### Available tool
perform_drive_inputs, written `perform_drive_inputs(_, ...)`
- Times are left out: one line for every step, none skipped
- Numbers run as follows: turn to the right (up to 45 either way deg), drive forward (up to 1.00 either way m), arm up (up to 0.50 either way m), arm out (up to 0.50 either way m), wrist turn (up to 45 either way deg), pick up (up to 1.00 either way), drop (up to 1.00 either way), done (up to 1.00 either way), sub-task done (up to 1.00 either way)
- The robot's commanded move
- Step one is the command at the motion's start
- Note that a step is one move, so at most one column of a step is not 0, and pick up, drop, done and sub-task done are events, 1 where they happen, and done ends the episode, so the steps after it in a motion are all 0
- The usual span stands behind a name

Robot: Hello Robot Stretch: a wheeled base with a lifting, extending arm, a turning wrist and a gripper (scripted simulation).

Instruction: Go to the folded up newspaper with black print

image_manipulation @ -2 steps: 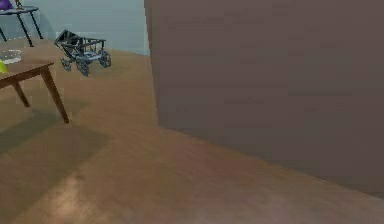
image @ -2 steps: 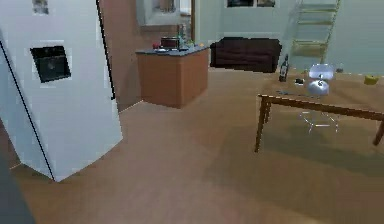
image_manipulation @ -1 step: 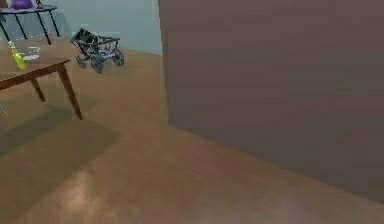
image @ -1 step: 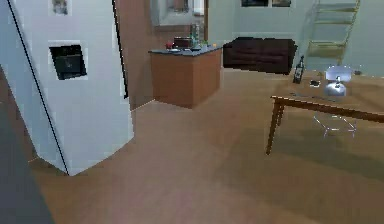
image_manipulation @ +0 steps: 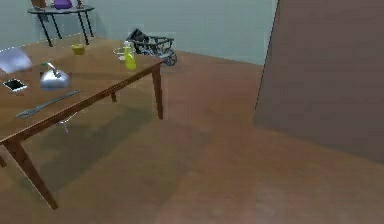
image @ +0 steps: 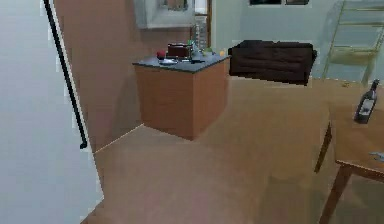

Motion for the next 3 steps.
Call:
perform_drive_inputs(0.0,1.0,0.0,0.0,0.0,0.0,0.0,0.0,0.0)
perform_drive_inputs(-9.0,0.0,0.0,0.0,0.0,0.0,0.0,0.0,0.0)
perform_drive_inputs(-3.0,0.0,0.0,0.0,0.0,0.0,0.0,0.0,0.0)
